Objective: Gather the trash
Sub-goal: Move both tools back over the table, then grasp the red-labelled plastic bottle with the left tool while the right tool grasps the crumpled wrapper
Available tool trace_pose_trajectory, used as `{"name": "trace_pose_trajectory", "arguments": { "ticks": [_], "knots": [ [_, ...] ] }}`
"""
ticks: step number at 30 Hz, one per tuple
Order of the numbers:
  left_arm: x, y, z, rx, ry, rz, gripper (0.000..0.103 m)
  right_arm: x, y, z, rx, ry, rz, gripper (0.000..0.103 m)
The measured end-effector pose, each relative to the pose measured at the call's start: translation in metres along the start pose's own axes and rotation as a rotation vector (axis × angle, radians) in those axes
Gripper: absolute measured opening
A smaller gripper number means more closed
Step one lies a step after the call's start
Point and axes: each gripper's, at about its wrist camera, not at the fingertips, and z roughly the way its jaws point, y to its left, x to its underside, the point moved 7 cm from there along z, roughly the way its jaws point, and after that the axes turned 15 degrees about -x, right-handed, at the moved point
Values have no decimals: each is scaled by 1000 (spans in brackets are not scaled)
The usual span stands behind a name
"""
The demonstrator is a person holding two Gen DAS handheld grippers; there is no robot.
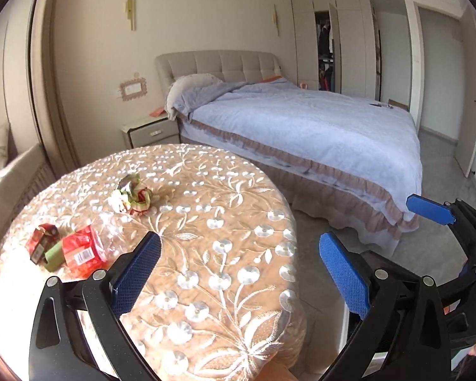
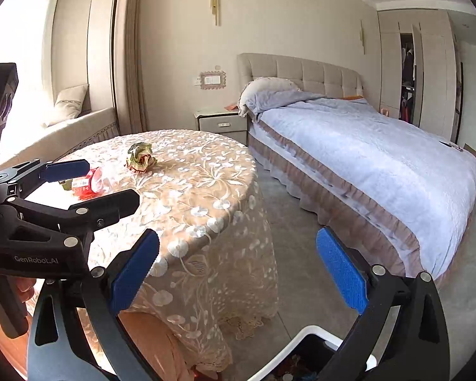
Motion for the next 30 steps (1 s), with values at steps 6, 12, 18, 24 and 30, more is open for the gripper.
{"name": "trace_pose_trajectory", "arguments": {
  "ticks": [6, 12, 18, 24, 30],
  "knots": [
    [-3, 63, 9, -82, 8, -85, 98, -28, 42, 40, -77, 3, -42, 99],
    [8, 117, 30, -118, 58, -151, 98, -48, 82, 87, -149, 40, -111, 99],
    [23, 163, 61, -87, 134, -211, 98, -61, 113, 136, -197, 86, -210, 99],
    [43, 189, 98, -5, 249, -252, 98, -67, 124, 196, -218, 175, -245, 99],
    [47, 179, 120, 48, 279, -187, 97, -90, 118, 251, -261, 242, -141, 99]
  ]
}}
